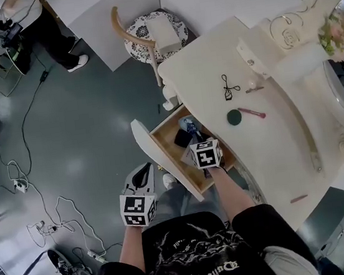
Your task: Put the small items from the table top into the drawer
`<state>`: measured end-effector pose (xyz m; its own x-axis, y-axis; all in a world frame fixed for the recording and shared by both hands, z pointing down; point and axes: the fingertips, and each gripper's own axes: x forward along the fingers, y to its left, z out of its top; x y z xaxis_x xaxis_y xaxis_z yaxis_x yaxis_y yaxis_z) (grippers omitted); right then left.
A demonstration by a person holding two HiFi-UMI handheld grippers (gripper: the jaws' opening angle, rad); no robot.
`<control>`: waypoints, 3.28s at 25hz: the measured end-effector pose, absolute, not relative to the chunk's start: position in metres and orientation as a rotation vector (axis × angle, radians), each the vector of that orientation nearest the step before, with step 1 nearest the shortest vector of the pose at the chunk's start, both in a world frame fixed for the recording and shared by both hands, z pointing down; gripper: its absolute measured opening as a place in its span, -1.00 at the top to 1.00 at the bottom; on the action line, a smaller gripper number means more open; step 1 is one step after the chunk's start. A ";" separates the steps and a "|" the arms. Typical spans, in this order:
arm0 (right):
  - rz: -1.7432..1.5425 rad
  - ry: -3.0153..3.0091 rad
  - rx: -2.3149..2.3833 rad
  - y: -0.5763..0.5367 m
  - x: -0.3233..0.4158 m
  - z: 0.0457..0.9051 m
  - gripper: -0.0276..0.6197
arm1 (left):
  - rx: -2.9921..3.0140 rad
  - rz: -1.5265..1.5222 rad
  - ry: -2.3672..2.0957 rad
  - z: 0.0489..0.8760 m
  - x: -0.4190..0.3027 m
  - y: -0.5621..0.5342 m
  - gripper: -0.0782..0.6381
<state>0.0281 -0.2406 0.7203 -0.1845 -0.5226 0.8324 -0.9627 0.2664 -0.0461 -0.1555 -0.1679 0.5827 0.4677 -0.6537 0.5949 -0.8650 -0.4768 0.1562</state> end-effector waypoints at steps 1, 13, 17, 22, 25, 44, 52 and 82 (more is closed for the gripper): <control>0.779 -1.822 1.346 -0.241 0.027 0.722 0.80 | 2.276 0.651 -1.268 0.583 -0.156 -0.168 0.73; 0.810 -1.713 1.348 -0.248 0.034 0.739 0.63 | 2.252 0.659 -1.307 0.582 -0.161 -0.173 0.73; 0.850 -1.729 1.340 -0.246 0.031 0.743 0.37 | 2.253 0.657 -1.307 0.581 -0.160 -0.174 0.73; 0.891 -1.748 1.335 -0.243 0.030 0.744 0.21 | 2.261 0.656 -1.300 0.580 -0.157 -0.175 0.73; 0.926 -1.772 1.341 -0.241 0.029 0.743 0.18 | 2.261 0.655 -1.299 0.581 -0.156 -0.174 0.73; 0.974 -1.845 1.339 -0.211 0.017 0.721 -0.06 | 2.317 0.622 -1.269 0.573 -0.147 -0.166 0.73; 0.983 -1.880 1.354 -0.207 0.018 0.698 -0.06 | 2.355 0.593 -1.262 0.564 -0.144 -0.166 0.73; 0.959 -1.985 1.513 -0.154 0.026 0.619 -0.06 | 2.491 0.518 -1.135 0.542 -0.123 -0.149 0.73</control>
